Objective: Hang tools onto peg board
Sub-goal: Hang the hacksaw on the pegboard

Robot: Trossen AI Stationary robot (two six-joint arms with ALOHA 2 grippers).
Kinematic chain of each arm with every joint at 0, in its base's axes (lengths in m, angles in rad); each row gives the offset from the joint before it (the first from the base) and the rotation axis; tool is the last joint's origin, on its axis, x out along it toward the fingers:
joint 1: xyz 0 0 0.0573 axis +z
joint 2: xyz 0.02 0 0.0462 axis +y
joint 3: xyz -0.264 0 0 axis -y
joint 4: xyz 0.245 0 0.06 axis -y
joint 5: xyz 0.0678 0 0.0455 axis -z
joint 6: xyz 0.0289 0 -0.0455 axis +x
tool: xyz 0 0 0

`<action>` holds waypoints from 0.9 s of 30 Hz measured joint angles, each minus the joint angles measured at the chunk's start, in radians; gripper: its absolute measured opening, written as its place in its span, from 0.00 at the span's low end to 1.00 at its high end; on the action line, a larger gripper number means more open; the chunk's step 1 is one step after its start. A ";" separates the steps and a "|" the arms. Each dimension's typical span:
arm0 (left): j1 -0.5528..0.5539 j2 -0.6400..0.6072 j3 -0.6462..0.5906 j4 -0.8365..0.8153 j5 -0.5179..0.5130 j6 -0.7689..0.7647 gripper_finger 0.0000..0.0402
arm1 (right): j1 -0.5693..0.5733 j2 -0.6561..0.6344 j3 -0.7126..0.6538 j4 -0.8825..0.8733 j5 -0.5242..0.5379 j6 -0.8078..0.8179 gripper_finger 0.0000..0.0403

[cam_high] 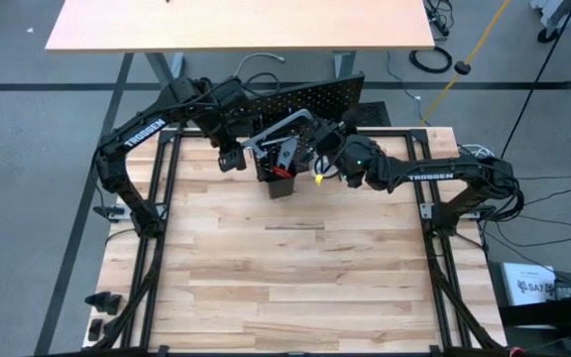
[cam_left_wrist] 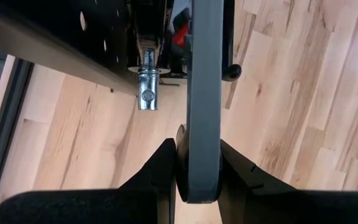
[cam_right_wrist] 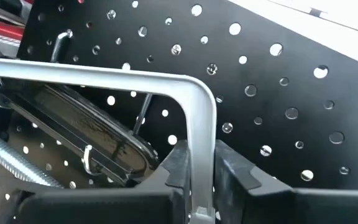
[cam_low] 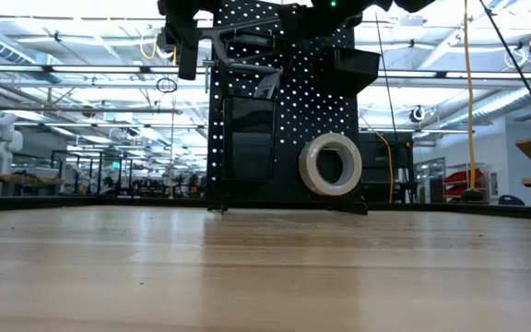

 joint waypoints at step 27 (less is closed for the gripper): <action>0.000 0.000 0.002 0.009 -0.003 0.006 0.34 | 0.024 0.000 -0.001 -0.029 0.157 0.158 0.09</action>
